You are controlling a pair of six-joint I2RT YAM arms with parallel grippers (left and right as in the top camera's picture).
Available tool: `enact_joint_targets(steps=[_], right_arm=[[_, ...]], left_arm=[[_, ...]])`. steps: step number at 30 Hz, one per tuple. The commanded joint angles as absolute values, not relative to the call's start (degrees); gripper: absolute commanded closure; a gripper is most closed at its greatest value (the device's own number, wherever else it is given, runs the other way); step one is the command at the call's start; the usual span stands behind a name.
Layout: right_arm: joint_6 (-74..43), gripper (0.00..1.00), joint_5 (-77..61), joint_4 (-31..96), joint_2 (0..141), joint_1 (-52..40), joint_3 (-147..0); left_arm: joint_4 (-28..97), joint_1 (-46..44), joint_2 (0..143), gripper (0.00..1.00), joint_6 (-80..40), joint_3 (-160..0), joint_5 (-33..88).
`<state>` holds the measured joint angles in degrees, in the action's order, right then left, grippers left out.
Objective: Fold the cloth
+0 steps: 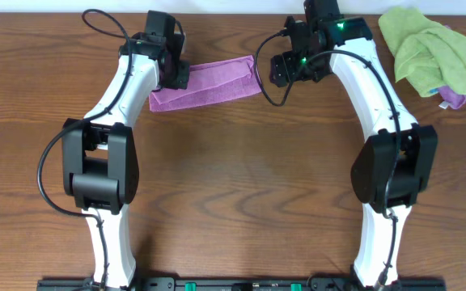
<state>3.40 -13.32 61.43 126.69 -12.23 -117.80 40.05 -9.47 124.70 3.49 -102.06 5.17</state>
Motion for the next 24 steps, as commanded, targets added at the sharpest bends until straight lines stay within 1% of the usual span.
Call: enact_joint_targets(steps=[1, 7, 8, 10, 20, 24], right_arm=[[5.8, 0.11, -11.4, 60.6, 125.3, -12.1, -118.4], [4.0, 0.11, -6.1, 58.0, 125.4, -12.4, -118.4], [3.2, 0.09, -5.8, 57.4, 125.6, -12.4, -118.4], [1.8, 0.08, -5.8, 55.9, 126.3, -12.4, -118.4], [-5.4, 0.07, -11.2, 50.6, 132.2, -12.4, -118.4], [-7.6, 0.03, -15.1, 48.0, 134.2, -12.4, -118.4]], left_arm=[[41.5, -9.1, 123.4, 0.94, 3.7, -102.8, 0.6], [41.9, -9.1, 124.9, 0.94, 1.0, -102.0, -0.6], [41.7, -9.1, 125.1, 0.94, 0.9, -102.0, -0.6], [41.0, -9.1, 125.7, 0.94, 0.8, -101.9, -0.7], [38.7, -9.0, 130.3, 0.94, 0.2, -101.7, -3.2], [38.2, -9.0, 132.6, 0.94, 0.2, -101.7, -3.6]])
